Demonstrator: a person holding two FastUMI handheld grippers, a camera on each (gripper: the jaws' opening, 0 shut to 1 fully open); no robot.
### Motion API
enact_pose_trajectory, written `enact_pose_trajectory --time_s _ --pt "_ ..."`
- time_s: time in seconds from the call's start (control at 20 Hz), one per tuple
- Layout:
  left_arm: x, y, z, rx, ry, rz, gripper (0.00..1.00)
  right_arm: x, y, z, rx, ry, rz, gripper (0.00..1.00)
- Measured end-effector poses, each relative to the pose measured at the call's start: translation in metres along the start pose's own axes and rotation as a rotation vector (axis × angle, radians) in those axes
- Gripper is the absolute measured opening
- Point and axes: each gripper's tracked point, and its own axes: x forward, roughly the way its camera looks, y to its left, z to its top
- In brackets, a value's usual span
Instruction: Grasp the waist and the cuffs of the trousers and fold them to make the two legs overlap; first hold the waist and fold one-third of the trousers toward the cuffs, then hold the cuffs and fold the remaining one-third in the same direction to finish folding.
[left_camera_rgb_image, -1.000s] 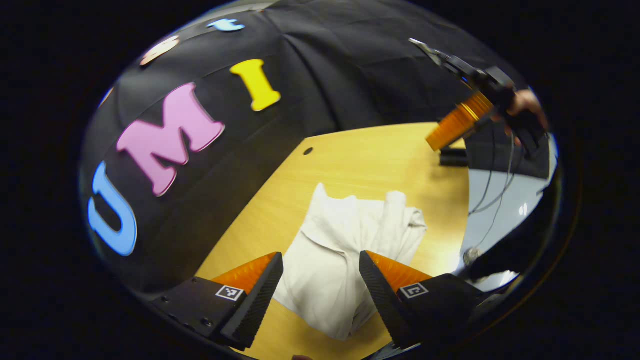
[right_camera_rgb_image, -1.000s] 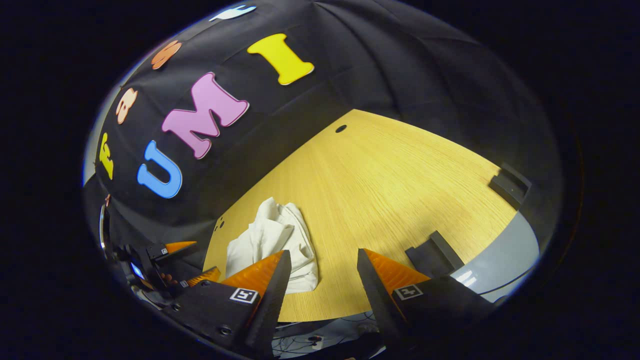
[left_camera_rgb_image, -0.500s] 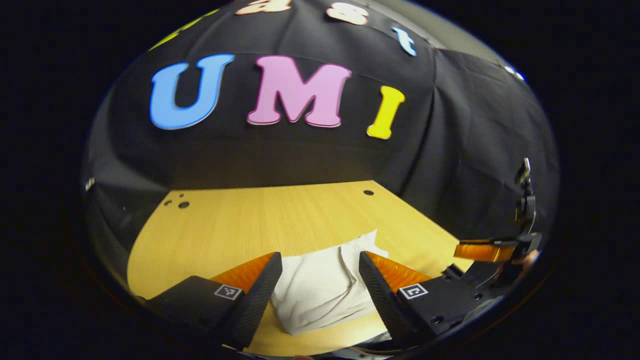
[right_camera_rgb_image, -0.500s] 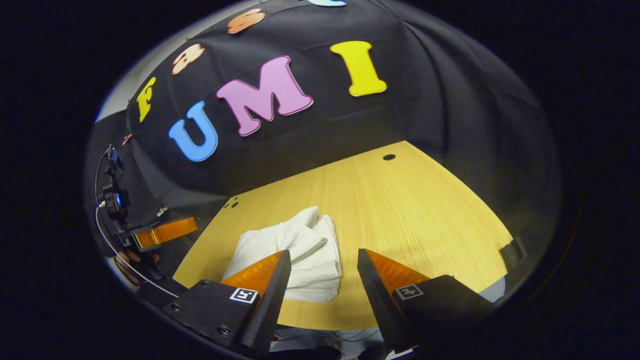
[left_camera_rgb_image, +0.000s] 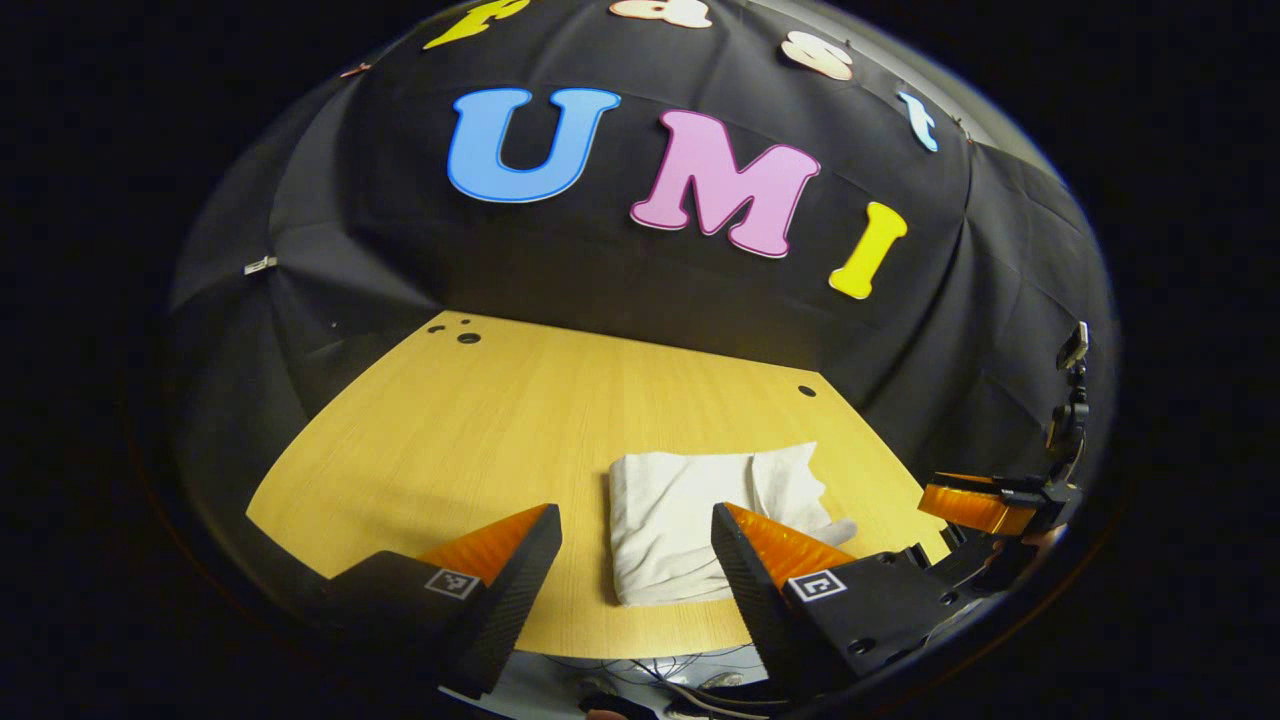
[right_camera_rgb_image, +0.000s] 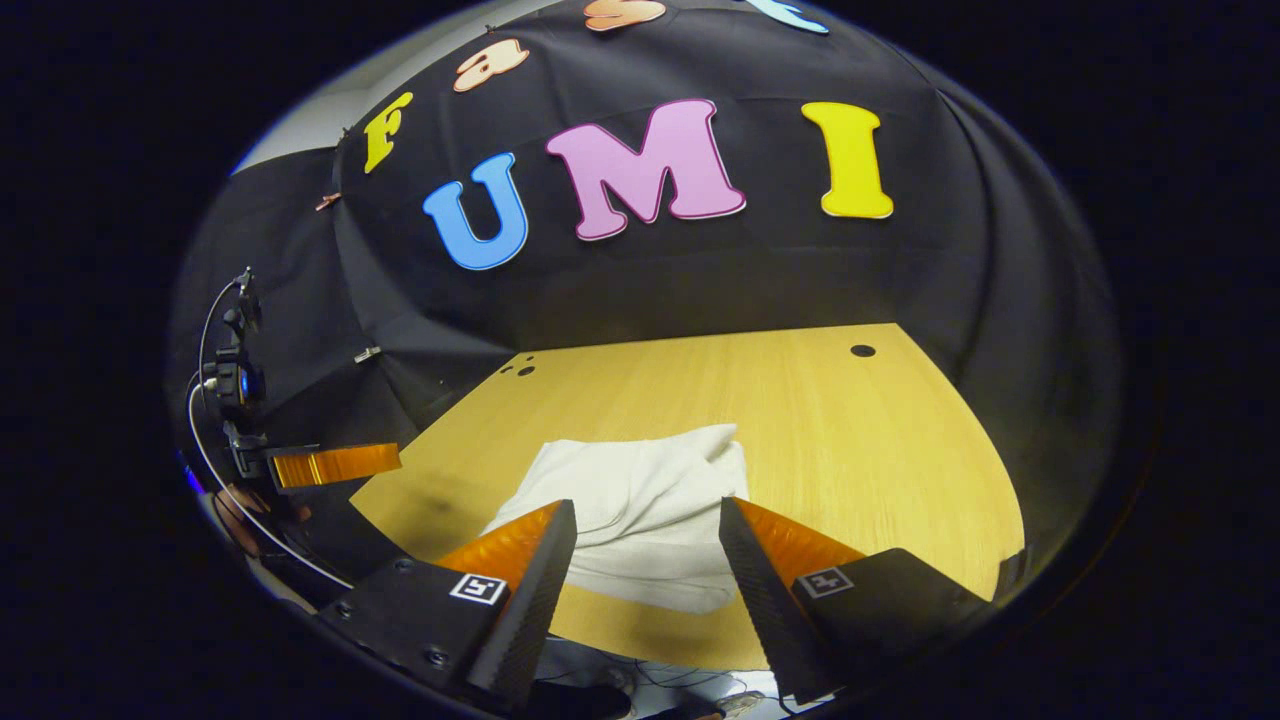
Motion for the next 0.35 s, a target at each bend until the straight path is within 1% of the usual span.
enact_pose_trajectory --time_s 0.05,0.15,0.2,0.25,0.35 --pt "-0.004 0.002 -0.005 -0.008 0.007 0.006 0.96 0.004 0.001 -0.001 0.000 0.013 0.005 0.92" --pt "-0.010 0.004 -0.012 0.004 0.017 0.014 0.96 0.011 0.004 0.000 0.008 0.021 0.008 0.94" --pt "-0.013 0.005 -0.014 0.020 0.025 0.017 0.92 0.013 0.005 0.003 0.013 0.021 0.008 0.95" --pt "-0.015 0.004 -0.015 0.037 0.029 0.014 0.96 0.015 0.003 0.004 0.018 0.015 0.003 0.96" --pt "-0.014 0.001 -0.014 0.061 0.029 -0.001 0.96 0.017 0.004 0.010 0.027 -0.010 -0.003 0.98"
